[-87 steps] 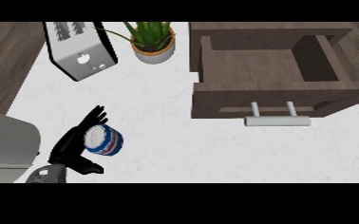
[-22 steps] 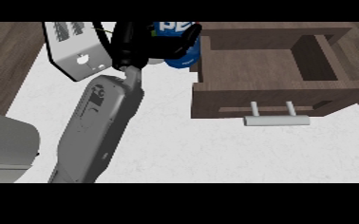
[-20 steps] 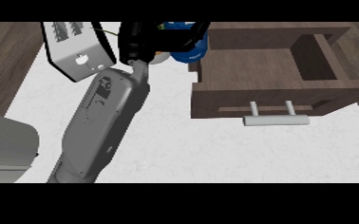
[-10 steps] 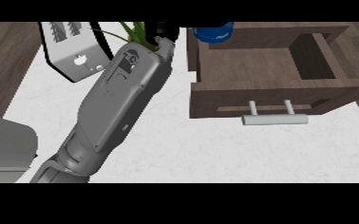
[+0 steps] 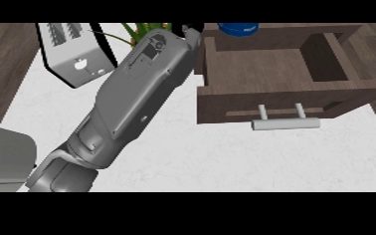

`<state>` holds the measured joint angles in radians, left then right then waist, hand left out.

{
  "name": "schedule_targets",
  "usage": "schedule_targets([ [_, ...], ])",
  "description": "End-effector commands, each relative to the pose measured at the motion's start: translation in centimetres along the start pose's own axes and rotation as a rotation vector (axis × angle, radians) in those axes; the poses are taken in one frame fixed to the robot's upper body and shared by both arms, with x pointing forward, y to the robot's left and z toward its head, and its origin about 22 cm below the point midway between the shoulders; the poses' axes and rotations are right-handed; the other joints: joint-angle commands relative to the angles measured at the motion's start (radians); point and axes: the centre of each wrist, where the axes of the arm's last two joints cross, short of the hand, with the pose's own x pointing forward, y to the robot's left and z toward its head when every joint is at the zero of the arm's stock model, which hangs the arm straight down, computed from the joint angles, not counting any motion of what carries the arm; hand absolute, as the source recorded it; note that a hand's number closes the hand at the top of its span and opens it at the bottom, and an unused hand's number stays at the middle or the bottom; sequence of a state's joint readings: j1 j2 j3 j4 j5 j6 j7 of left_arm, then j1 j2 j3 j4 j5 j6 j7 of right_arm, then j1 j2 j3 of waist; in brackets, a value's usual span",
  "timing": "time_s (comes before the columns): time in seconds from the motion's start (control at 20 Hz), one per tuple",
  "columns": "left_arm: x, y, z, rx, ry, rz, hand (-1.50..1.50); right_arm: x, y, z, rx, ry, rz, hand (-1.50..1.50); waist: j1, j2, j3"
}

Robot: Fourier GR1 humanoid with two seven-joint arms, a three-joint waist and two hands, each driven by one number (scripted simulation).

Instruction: Pick up the can, place it into the drawer and close the drawer

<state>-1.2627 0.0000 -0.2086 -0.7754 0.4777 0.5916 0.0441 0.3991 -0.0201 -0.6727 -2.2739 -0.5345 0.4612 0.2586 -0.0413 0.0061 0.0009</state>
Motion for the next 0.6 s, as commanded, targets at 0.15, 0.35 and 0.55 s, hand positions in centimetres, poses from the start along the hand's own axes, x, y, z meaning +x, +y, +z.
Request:
schedule_targets([
  [0.15,-0.7,-2.1,0.2,0.001,0.012,-0.026,1.5,0.4,1.2,-0.3,0.0,-0.004,-0.002,-1.5,-0.024,0.002,0.0],
  [0.35,-1.0,-1.9,-0.6,0.027,0.04,-0.029,1.5,-1.0,0.0,-0.1,0.003,0.0,-0.019,-1.5,-0.026,0.006,0.001],
  [0.55,-3.3,-1.7,0.3,0.028,0.063,-0.061,1.5,0.8,1.5,-0.2,0.025,-0.006,-0.002,-1.5,-0.028,0.005,0.0],
])
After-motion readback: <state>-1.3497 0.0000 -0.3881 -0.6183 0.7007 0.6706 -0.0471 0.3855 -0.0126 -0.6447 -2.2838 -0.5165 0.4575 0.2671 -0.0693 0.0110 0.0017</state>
